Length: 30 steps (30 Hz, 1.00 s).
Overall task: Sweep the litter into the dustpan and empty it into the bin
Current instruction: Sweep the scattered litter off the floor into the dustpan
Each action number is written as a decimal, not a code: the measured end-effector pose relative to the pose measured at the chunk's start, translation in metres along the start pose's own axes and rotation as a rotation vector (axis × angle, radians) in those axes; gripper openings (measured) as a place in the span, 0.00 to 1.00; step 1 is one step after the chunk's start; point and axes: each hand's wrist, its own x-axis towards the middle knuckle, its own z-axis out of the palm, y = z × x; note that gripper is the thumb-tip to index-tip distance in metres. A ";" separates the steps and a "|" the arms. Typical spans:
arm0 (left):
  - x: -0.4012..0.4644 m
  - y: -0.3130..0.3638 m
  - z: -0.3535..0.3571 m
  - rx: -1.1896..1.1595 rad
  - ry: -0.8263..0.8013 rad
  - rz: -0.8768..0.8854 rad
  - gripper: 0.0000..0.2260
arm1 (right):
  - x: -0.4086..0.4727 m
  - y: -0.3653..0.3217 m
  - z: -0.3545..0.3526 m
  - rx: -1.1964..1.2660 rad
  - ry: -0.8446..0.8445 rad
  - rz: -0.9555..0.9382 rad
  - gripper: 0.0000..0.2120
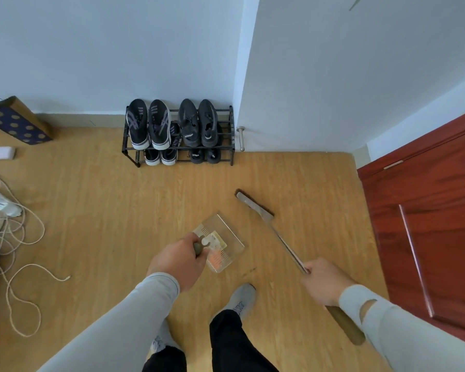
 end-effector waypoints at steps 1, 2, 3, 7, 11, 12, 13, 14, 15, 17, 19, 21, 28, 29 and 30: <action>0.000 -0.001 0.000 0.008 0.009 -0.002 0.08 | 0.005 -0.003 0.012 -0.024 -0.012 0.005 0.11; 0.001 -0.002 0.000 0.017 0.016 -0.006 0.08 | 0.008 -0.004 0.022 -0.027 -0.038 0.014 0.11; 0.001 -0.002 0.000 0.027 0.021 -0.008 0.08 | 0.007 -0.004 0.031 -0.018 -0.081 0.018 0.10; 0.005 -0.004 -0.004 0.037 0.041 -0.002 0.08 | -0.015 0.004 0.028 0.146 -0.194 0.053 0.07; 0.001 -0.017 -0.005 -0.029 -0.013 -0.009 0.07 | -0.046 0.023 0.000 0.236 -0.176 0.069 0.16; -0.006 -0.021 -0.003 -0.050 -0.039 -0.008 0.08 | -0.057 0.023 -0.002 0.239 -0.167 0.065 0.15; -0.015 -0.027 0.000 -0.070 -0.066 -0.007 0.10 | -0.067 0.022 -0.003 0.241 -0.154 0.053 0.13; -0.025 -0.033 0.003 -0.092 -0.093 -0.008 0.11 | -0.077 0.019 -0.001 0.233 -0.137 0.034 0.12; -0.039 -0.040 0.004 -0.114 -0.121 -0.014 0.12 | -0.087 0.015 0.002 0.219 -0.118 0.011 0.10; -0.069 -0.057 0.004 -0.140 -0.137 -0.035 0.13 | -0.106 0.002 0.011 0.185 -0.084 -0.040 0.07; -0.101 -0.080 0.001 -0.162 -0.071 -0.070 0.14 | -0.124 -0.012 0.024 0.148 -0.061 -0.079 0.05; -0.136 -0.105 -0.002 -0.214 0.008 -0.116 0.15 | -0.140 -0.025 0.041 0.104 -0.048 -0.104 0.05; -0.278 -0.213 0.003 -0.431 0.191 -0.264 0.14 | -0.197 -0.071 0.117 -0.074 -0.041 -0.211 0.07; -0.298 -0.229 0.007 -0.470 0.221 -0.288 0.11 | -0.206 -0.080 0.128 -0.114 -0.047 -0.229 0.06; -0.317 -0.244 0.012 -0.507 0.253 -0.314 0.08 | -0.217 -0.090 0.141 -0.163 -0.049 -0.246 0.05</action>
